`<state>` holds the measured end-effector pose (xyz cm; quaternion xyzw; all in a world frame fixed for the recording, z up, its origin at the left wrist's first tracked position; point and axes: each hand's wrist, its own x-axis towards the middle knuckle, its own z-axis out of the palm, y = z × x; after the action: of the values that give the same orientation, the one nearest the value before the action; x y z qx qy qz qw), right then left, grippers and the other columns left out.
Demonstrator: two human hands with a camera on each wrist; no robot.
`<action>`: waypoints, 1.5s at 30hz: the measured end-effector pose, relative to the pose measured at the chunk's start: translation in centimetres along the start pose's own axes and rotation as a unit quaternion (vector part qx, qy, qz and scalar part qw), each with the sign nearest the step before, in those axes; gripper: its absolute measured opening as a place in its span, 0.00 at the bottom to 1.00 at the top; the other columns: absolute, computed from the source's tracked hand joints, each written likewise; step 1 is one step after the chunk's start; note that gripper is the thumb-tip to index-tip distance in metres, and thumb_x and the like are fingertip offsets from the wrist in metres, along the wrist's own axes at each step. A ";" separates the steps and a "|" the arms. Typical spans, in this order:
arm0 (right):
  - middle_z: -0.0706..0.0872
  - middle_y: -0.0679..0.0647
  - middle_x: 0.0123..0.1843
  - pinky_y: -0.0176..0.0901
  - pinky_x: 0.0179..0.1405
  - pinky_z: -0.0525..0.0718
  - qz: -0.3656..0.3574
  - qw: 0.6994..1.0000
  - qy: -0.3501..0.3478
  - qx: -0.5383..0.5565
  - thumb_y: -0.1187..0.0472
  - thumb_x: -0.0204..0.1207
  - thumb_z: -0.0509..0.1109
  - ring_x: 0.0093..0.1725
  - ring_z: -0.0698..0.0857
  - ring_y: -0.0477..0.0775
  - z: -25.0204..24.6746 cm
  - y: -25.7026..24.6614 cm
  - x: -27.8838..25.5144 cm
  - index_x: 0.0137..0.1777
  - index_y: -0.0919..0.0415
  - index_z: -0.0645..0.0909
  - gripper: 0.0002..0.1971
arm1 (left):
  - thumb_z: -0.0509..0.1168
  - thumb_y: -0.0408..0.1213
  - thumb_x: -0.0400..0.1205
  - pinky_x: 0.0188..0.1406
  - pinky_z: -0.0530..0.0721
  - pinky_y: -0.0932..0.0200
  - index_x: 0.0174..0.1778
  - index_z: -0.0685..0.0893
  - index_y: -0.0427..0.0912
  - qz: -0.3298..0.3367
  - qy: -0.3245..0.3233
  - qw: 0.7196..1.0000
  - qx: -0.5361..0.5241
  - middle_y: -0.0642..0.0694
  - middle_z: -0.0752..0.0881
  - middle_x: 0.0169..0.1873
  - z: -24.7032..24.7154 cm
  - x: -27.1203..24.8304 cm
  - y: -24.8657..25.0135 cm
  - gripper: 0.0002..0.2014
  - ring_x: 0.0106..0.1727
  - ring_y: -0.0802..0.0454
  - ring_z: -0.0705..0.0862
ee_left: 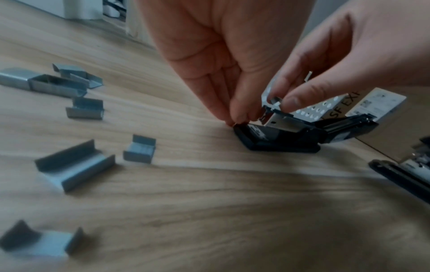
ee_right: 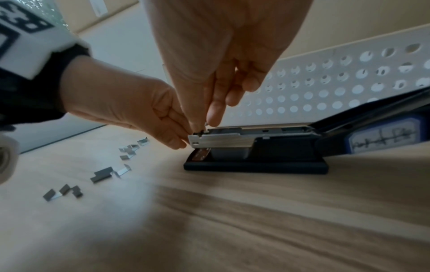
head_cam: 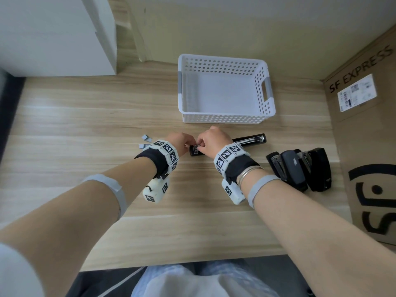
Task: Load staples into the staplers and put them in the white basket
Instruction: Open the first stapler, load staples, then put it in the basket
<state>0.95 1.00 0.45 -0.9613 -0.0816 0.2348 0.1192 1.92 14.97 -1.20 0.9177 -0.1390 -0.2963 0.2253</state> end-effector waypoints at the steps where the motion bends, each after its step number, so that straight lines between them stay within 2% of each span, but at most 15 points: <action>1: 0.87 0.54 0.52 0.44 0.51 0.81 -0.001 1.000 -0.002 0.001 0.55 0.74 0.70 0.55 0.82 0.55 0.1 -0.1 0.0 0.52 0.49 0.88 0.09 | 0.58 0.27 0.79 0.64 0.82 0.49 0.62 0.83 0.44 0.004 -0.004 1.000 0.013 0.43 0.87 0.60 0.1 0.0 0.1 0.18 0.61 0.43 0.84; 4: 0.88 0.54 0.52 0.43 0.53 0.80 -0.007 1.000 -0.006 -0.004 0.55 0.75 0.70 0.56 0.82 0.56 0.1 -0.1 0.0 0.53 0.50 0.87 0.10 | 0.63 0.33 0.79 0.60 0.79 0.53 0.63 0.81 0.42 0.015 -0.017 0.998 0.053 0.41 0.85 0.59 0.4 0.1 0.3 0.16 0.61 0.42 0.82; 7: 0.87 0.54 0.53 0.42 0.52 0.79 -0.008 1.000 -0.007 -0.017 0.55 0.76 0.68 0.55 0.83 0.56 0.3 0.1 -0.1 0.54 0.50 0.87 0.10 | 0.67 0.35 0.77 0.57 0.78 0.52 0.61 0.81 0.40 0.010 -0.006 0.999 0.051 0.38 0.83 0.57 0.9 0.2 0.5 0.16 0.59 0.39 0.82; 15: 0.88 0.56 0.52 0.47 0.55 0.82 -0.018 0.999 -0.008 -0.034 0.58 0.78 0.66 0.59 0.81 0.57 0.2 -0.2 0.0 0.54 0.56 0.87 0.10 | 0.65 0.29 0.76 0.53 0.78 0.50 0.62 0.79 0.36 0.002 0.013 0.999 0.043 0.37 0.81 0.59 1.2 0.3 0.9 0.17 0.59 0.38 0.81; 20: 0.85 0.58 0.57 0.47 0.57 0.79 0.003 0.999 -0.043 -0.027 0.54 0.77 0.70 0.59 0.81 0.59 0.0 -0.4 0.5 0.55 0.53 0.88 0.10 | 0.65 0.28 0.76 0.53 0.79 0.51 0.62 0.79 0.37 0.002 0.017 0.999 0.041 0.37 0.82 0.59 1.2 0.3 0.9 0.17 0.59 0.38 0.81; 23: 0.87 0.56 0.57 0.48 0.65 0.77 0.032 0.998 -0.045 0.019 0.54 0.77 0.70 0.63 0.80 0.60 -0.3 -0.2 0.9 0.52 0.51 0.89 0.09 | 0.64 0.29 0.76 0.55 0.78 0.51 0.64 0.78 0.38 0.001 0.012 0.999 0.044 0.38 0.81 0.60 1.2 0.3 0.8 0.18 0.60 0.39 0.81; 25: 0.89 0.54 0.57 0.50 0.74 0.72 0.037 0.998 -0.048 0.031 0.56 0.80 0.67 0.69 0.78 0.60 -0.3 -0.1 1.0 0.52 0.53 0.89 0.09 | 0.64 0.28 0.76 0.56 0.79 0.51 0.64 0.78 0.38 -0.001 0.013 0.999 0.043 0.38 0.81 0.60 1.3 0.4 0.7 0.18 0.60 0.39 0.81; 26: 0.89 0.54 0.58 0.49 0.75 0.71 0.038 0.998 -0.045 0.033 0.56 0.80 0.67 0.72 0.76 0.60 -0.2 -0.1 1.0 0.52 0.54 0.89 0.10 | 0.64 0.28 0.76 0.55 0.79 0.51 0.63 0.78 0.38 0.001 0.016 0.999 0.041 0.38 0.81 0.60 1.4 0.4 0.7 0.18 0.60 0.39 0.81; 30: 0.89 0.53 0.56 0.46 0.66 0.76 0.041 0.999 -0.008 0.029 0.55 0.79 0.68 0.73 0.75 0.58 0.0 -0.3 0.6 0.52 0.55 0.89 0.09 | 0.64 0.28 0.75 0.54 0.79 0.52 0.62 0.79 0.37 0.000 0.024 0.999 0.037 0.38 0.82 0.59 1.5 0.4 0.7 0.18 0.59 0.38 0.81; 35: 0.90 0.53 0.52 0.47 0.59 0.85 0.083 0.995 -0.012 0.061 0.57 0.75 0.72 0.56 0.87 0.55 -2.0 0.7 0.0 0.49 0.53 0.89 0.06 | 0.64 0.29 0.76 0.56 0.79 0.53 0.64 0.78 0.41 -0.005 0.009 0.999 0.046 0.41 0.80 0.62 1.3 0.7 1.0 0.19 0.62 0.41 0.81; 39: 0.90 0.52 0.52 0.46 0.57 0.86 0.087 0.994 -0.008 0.070 0.60 0.76 0.72 0.53 0.87 0.54 -2.8 1.9 -0.5 0.50 0.54 0.89 0.06 | 0.64 0.28 0.76 0.55 0.80 0.53 0.64 0.77 0.41 -0.007 -0.001 0.999 0.048 0.41 0.80 0.63 1.2 0.8 0.9 0.20 0.62 0.41 0.81; 45: 0.91 0.51 0.49 0.41 0.52 0.83 0.058 0.996 0.006 0.068 0.56 0.75 0.73 0.54 0.86 0.53 -1.5 0.7 -0.5 0.48 0.53 0.89 0.05 | 0.63 0.28 0.76 0.56 0.80 0.52 0.64 0.78 0.40 -0.009 0.009 0.999 0.050 0.41 0.80 0.62 1.4 0.9 0.8 0.19 0.61 0.40 0.81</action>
<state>1.31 -0.05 1.76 -0.9555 -0.0092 0.2403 0.1708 1.65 13.41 -2.27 0.9317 -0.1436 -0.2824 0.1778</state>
